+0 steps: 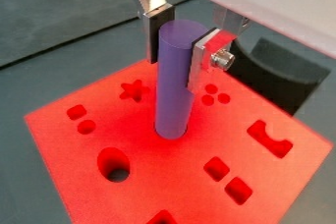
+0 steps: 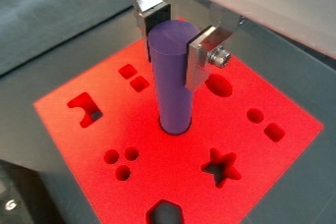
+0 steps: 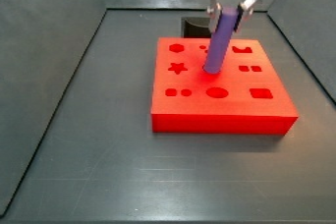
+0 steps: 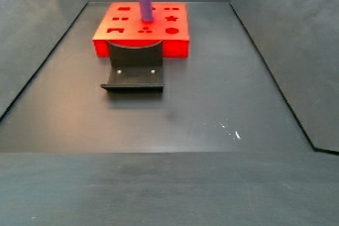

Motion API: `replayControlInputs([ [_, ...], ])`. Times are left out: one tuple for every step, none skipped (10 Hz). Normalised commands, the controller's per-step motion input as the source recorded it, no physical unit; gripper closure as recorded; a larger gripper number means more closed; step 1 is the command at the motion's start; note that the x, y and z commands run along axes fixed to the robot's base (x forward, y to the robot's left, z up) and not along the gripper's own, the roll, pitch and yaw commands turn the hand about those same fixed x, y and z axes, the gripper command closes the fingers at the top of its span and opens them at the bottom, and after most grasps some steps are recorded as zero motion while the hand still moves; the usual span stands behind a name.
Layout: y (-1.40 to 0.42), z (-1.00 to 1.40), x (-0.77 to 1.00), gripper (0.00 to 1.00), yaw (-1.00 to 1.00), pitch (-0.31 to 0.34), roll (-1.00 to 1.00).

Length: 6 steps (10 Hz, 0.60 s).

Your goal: Insert the round object.

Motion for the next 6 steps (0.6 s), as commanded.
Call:
replayControlInputs([
  [0.0,-0.53,-0.03,1.0,-0.33,0.05,-0.16],
  [-0.12,-0.72,0.0,1.0,-0.37,0.167,-0.06],
  [-0.06,-0.71,0.0,1.0,-0.35,0.13,-0.11],
  [-0.02,-0.37,0.0,1.0,-0.24,0.149,-0.06],
  [0.0,0.0,-0.01,1.0,0.0,0.0,0.01],
  [0.0,0.0,-0.04,1.0,0.0,-0.02,0.03],
])
